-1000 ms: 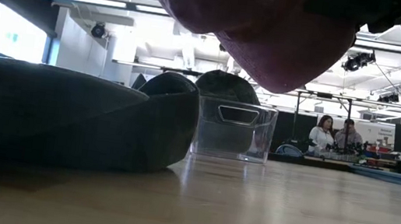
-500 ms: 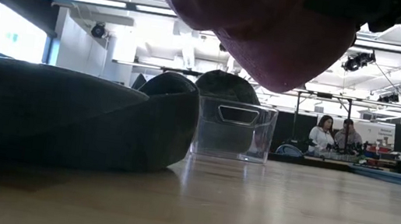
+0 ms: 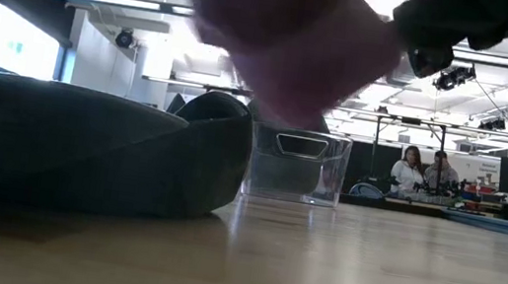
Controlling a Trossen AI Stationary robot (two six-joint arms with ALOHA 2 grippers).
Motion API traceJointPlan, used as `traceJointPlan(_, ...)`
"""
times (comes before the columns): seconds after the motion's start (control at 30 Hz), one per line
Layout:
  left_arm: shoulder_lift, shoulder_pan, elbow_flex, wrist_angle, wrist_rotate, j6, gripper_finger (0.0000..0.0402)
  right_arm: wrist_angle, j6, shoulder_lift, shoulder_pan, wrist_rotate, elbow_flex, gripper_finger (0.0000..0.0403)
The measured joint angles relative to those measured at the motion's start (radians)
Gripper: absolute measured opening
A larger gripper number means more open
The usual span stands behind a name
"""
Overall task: Pick & Place hat
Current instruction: Put the top red cap into the left transparent bin
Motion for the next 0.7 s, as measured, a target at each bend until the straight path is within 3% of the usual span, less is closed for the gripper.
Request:
traceJointPlan(0.23, -0.001, 0.135, 0.181, -0.400, -0.258, -0.007, 0.0002, -0.074, 0.022, 0.000, -0.031, 0.074, 0.000, 0.0225)
traceJointPlan(0.37, -0.001, 0.278, 0.224, -0.510, -0.373, 0.111, 0.0001, -0.074, 0.020, 0.000, -0.049, 0.074, 0.000, 0.0233)
traceJointPlan(0.53, -0.001, 0.449, 0.232, -0.574, -0.594, 0.319, 0.0001, -0.075, 0.019, 0.000, -0.057, 0.071, 0.000, 0.0228)
traceJointPlan(0.6, -0.001, 0.531, 0.232, -0.577, -0.559, 0.379, 0.0001, -0.075, 0.019, 0.000, -0.057, 0.071, 0.000, 0.0227)
traceJointPlan(0.7, -0.001, 0.657, 0.213, -0.568, -0.410, 0.411, 0.0000, -0.075, 0.019, 0.000, -0.057, 0.070, 0.000, 0.0229)
